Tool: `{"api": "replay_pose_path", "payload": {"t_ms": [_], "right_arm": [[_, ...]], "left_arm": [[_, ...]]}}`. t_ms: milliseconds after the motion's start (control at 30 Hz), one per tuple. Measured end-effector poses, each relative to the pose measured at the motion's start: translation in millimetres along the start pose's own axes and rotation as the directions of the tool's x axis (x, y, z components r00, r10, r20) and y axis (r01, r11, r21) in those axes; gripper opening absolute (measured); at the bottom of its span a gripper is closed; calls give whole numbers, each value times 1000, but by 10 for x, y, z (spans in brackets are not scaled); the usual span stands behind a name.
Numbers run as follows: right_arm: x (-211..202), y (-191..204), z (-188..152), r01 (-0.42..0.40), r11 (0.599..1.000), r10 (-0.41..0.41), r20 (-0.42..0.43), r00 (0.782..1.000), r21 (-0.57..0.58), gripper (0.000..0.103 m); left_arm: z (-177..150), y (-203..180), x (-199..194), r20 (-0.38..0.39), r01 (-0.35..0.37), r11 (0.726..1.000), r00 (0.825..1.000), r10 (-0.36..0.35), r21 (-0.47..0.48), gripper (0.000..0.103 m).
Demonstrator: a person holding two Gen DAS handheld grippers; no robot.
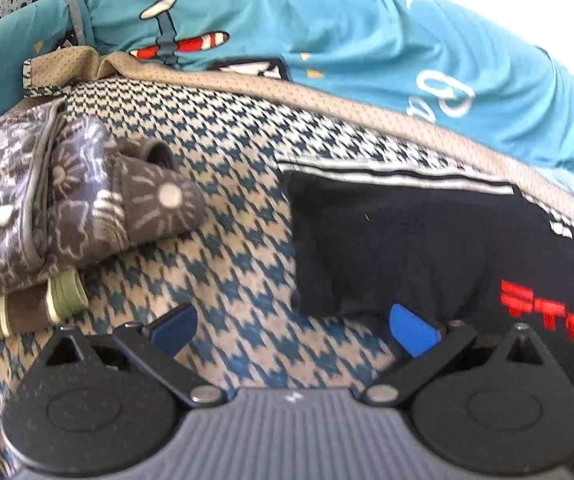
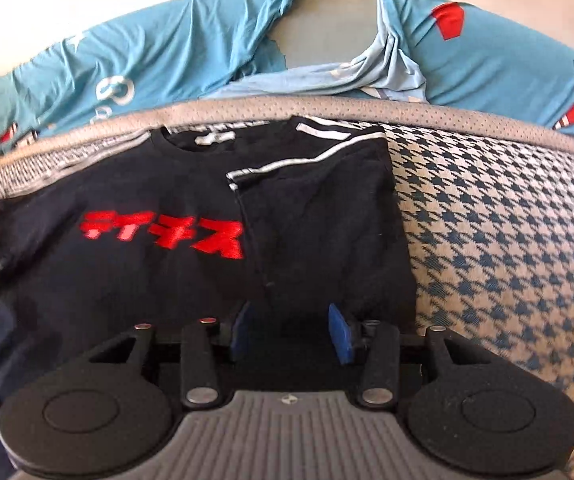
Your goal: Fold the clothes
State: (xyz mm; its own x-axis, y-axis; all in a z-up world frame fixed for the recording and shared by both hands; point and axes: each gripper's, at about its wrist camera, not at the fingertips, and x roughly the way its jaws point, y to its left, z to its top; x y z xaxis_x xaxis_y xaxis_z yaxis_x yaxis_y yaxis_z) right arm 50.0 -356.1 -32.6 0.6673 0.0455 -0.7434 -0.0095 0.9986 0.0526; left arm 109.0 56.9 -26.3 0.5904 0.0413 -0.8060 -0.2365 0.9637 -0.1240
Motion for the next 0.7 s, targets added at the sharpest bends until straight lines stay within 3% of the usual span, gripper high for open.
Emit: {"api": "replay_pose_path", "payload": {"t_ms": [233,433,700], "right_arm": [[-110,157,-54,-54,994,55,-5,998,97,47],[-12,244,-15,-43,995,45,-26,999,86,47],[79,291,-8,-48,996,52,-55,997,76,47]], "left_arm": [[138,242,178,-32,144,981,988,-149,-131,99],[248,361,413,-37,180,965,981,-190,-190,98],[354,334,540,-7,243,949,968,-250,-202,99]]}}
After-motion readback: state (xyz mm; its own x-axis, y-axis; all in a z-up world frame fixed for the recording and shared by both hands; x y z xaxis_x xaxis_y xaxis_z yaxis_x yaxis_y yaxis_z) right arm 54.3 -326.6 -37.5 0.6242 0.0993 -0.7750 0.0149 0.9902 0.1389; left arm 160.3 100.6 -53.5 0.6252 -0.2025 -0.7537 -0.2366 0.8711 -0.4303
